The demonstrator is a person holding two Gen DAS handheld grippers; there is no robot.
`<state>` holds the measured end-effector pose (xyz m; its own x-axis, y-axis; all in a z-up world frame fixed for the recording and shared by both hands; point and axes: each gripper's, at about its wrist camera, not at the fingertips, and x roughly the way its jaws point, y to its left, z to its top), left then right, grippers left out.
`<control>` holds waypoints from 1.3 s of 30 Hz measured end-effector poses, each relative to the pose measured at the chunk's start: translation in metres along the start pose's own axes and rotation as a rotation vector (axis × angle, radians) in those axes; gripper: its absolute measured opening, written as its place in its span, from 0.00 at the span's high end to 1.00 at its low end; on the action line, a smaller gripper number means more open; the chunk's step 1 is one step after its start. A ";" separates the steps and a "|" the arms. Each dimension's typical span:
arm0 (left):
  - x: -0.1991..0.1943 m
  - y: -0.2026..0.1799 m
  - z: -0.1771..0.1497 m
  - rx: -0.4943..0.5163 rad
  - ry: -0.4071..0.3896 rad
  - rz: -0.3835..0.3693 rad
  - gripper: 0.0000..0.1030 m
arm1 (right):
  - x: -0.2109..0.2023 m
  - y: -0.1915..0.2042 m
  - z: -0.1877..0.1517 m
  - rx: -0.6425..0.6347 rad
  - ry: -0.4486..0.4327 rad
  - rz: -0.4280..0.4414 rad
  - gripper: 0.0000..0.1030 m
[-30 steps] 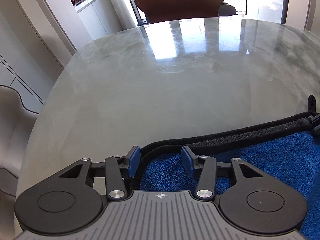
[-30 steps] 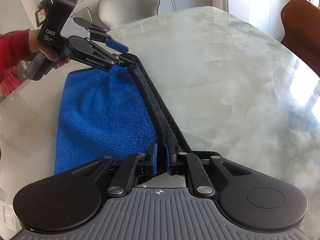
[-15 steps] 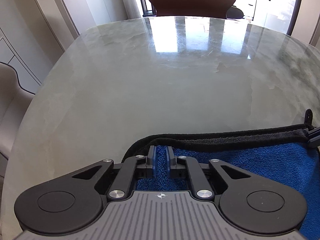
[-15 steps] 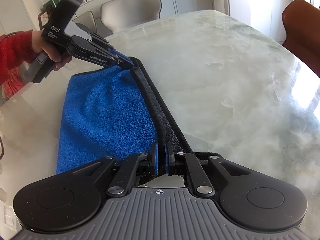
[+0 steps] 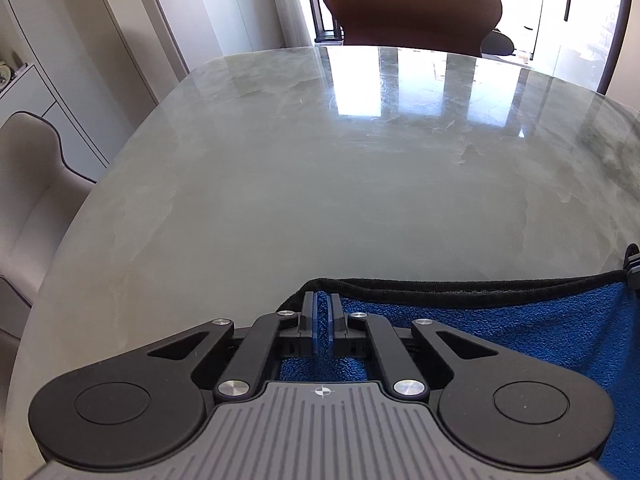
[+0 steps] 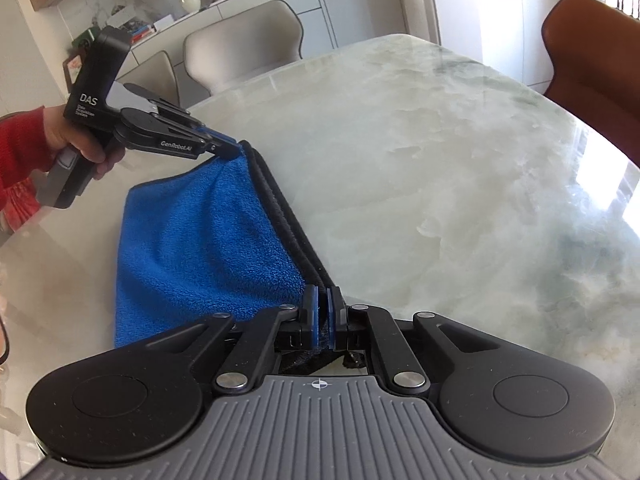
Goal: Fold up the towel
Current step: 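Carry the held towel edge over with both grippers, folding it in half, then lay the folded edge down and open both grippers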
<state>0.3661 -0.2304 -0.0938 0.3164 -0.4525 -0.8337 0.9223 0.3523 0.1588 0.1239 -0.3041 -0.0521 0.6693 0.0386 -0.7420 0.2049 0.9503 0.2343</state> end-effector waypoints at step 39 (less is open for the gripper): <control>-0.022 0.043 -0.094 -0.511 -0.088 0.118 0.28 | 0.004 0.021 -0.015 -0.104 0.064 0.045 0.94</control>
<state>0.3779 -0.1282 -0.1184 0.4492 -0.4451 -0.7747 0.6607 0.7491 -0.0473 0.1204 -0.2791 -0.0597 0.6287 0.0986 -0.7714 0.0979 0.9740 0.2043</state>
